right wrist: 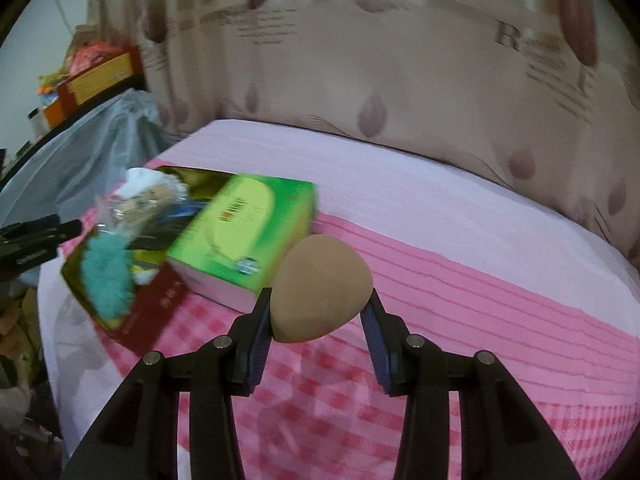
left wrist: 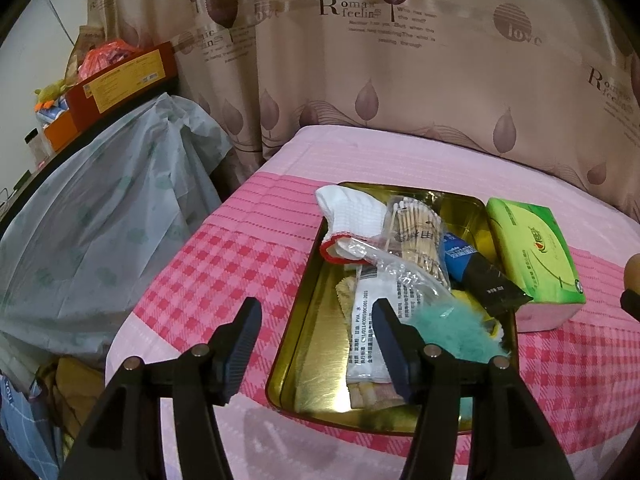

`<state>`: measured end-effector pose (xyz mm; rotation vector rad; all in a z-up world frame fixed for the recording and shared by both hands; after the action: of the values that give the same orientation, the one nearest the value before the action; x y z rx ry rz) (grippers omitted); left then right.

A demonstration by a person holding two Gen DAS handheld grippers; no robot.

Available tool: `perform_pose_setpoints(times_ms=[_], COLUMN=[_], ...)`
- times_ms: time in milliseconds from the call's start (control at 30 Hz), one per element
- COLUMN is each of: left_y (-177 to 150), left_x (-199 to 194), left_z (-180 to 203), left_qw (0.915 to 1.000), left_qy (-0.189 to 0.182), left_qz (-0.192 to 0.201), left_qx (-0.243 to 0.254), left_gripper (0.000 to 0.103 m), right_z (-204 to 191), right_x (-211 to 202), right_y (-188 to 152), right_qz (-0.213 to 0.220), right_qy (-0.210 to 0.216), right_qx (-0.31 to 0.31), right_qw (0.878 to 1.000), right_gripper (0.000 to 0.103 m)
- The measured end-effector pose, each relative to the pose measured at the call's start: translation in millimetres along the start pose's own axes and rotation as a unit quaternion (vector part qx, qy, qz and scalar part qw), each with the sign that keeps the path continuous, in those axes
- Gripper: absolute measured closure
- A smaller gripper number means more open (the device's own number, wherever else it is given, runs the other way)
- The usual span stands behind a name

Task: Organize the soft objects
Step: 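Carry the tan sponge over the gold tin with the right tool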

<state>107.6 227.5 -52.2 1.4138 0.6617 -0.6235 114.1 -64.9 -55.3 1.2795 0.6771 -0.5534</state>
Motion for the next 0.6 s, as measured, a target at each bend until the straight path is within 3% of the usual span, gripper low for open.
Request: perform_pose_setpoints(times_ms=[600], left_y=[2], left_x=[1], left_z=[-14], left_qw=[0.9993], left_qy=[0.021], left_qz=[0.002], left_qx=[-0.031], left_gripper=[0.044], right_z=[-113], right_x=[0], right_y=[35], right_qz=[0.022], right_qy=[0.075], right_qx=[-0.074], right_qw=[0.994], right_gripper=[0.064])
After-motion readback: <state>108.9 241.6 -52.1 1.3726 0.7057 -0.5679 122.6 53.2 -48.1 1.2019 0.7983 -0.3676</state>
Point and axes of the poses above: each gripper's, at about its wrist camera, not at the fingertips, and x roughly the way its jaws point, z to its right, y to its top, the point moved 2 cm from there along x, roughly the way its jaws point, and after that the axes turned 11 degrees about -y, right-handed, at the moved point
